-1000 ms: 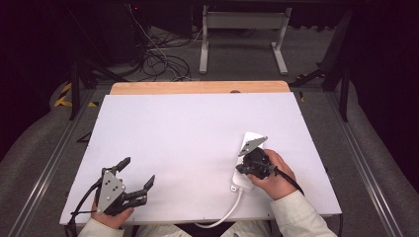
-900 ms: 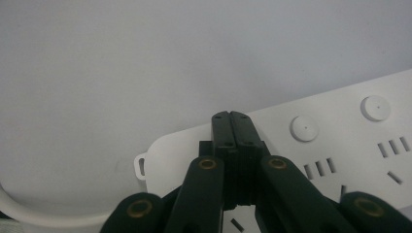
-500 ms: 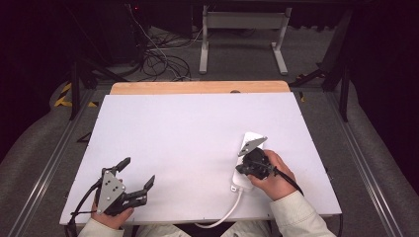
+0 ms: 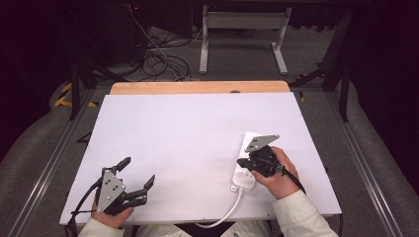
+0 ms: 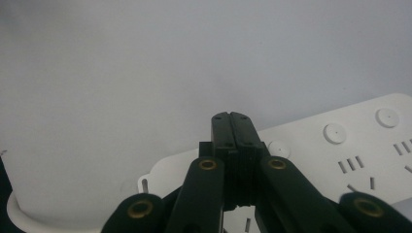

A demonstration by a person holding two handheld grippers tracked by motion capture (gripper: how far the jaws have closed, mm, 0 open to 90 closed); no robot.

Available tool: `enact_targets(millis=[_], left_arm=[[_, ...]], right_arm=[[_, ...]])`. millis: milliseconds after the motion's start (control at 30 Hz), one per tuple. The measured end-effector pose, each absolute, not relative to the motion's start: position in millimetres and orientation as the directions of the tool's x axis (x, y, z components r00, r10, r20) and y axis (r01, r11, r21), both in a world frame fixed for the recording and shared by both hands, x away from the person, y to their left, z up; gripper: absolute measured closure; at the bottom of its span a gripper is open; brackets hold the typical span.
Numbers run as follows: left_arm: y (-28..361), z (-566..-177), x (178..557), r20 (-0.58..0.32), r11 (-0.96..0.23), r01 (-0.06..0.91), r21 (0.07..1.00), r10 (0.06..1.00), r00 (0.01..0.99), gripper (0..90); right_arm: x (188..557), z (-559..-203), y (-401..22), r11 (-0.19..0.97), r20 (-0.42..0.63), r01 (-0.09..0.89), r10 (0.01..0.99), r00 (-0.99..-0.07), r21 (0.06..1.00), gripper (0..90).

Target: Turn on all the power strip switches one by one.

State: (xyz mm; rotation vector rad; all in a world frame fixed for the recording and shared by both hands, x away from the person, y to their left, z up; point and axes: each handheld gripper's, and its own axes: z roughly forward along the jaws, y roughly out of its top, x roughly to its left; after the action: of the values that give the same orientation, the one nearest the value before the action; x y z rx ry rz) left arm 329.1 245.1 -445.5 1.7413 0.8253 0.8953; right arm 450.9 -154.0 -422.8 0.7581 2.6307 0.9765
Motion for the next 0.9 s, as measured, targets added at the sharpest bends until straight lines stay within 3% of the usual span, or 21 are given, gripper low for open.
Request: enact_targets(millis=[900], left_arm=[[245,-446,329,0.201,-0.301,0.129,0.945,0.844,0.496,13.4]], right_arm=[[472,-427,-157,0.625,-0.063,0.424,0.605,-0.794,0.656,90.0]])
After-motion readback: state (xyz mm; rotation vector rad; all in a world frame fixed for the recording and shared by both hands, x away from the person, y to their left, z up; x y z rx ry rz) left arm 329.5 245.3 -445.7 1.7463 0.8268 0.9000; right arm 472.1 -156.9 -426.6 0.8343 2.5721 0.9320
